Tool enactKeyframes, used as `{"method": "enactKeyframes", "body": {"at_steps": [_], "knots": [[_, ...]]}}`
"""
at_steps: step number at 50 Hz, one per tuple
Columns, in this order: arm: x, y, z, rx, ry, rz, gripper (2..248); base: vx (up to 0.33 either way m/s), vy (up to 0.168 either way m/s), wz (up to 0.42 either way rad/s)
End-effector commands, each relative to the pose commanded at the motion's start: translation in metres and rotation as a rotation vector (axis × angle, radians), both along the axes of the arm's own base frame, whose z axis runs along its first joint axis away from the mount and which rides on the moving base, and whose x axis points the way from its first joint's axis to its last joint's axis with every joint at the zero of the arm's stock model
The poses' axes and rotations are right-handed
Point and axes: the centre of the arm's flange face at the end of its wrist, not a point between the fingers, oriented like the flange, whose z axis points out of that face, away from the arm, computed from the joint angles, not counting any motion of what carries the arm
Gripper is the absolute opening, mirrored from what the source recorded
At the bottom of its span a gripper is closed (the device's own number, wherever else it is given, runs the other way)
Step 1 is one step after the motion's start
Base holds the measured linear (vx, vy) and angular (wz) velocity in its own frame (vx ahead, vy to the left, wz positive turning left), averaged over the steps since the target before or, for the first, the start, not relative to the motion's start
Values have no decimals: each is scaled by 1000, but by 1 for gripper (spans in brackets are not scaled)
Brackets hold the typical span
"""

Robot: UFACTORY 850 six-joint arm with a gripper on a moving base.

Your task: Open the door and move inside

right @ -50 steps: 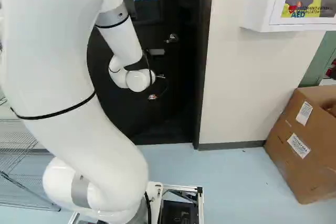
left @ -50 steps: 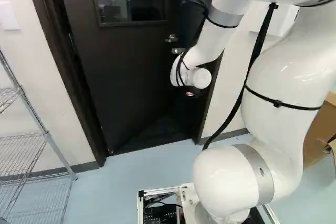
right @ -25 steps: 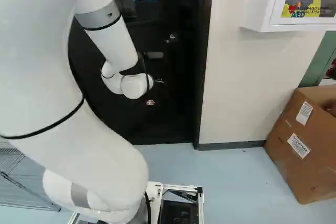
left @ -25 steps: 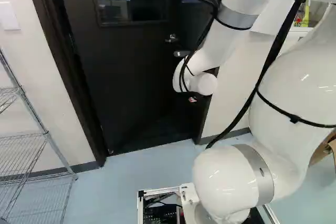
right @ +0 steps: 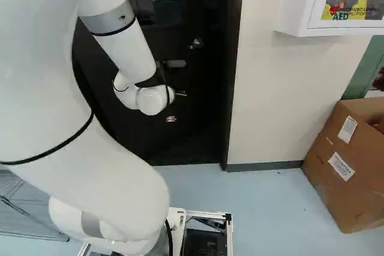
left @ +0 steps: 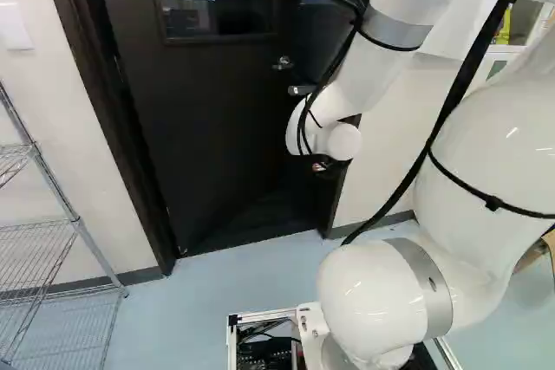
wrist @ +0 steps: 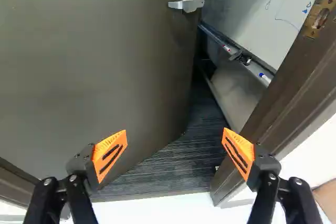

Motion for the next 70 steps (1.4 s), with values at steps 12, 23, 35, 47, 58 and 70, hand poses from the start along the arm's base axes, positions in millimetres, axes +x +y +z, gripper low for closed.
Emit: {"method": "enactKeyframes", "body": {"at_steps": [12,23,35,47,58,70], "knots": [[0,0,0,0,0,0,247,23,-2,-11],[0,0,0,0,0,0,247,72,0,-21],[0,0,0,0,0,0,247,132,49,-23],[0,0,0,0,0,0,247,151,115,-30],[0,0,0,0,0,0,247,159,123,-41],[0,0,0,0,0,0,247,163,88,-201]]}}
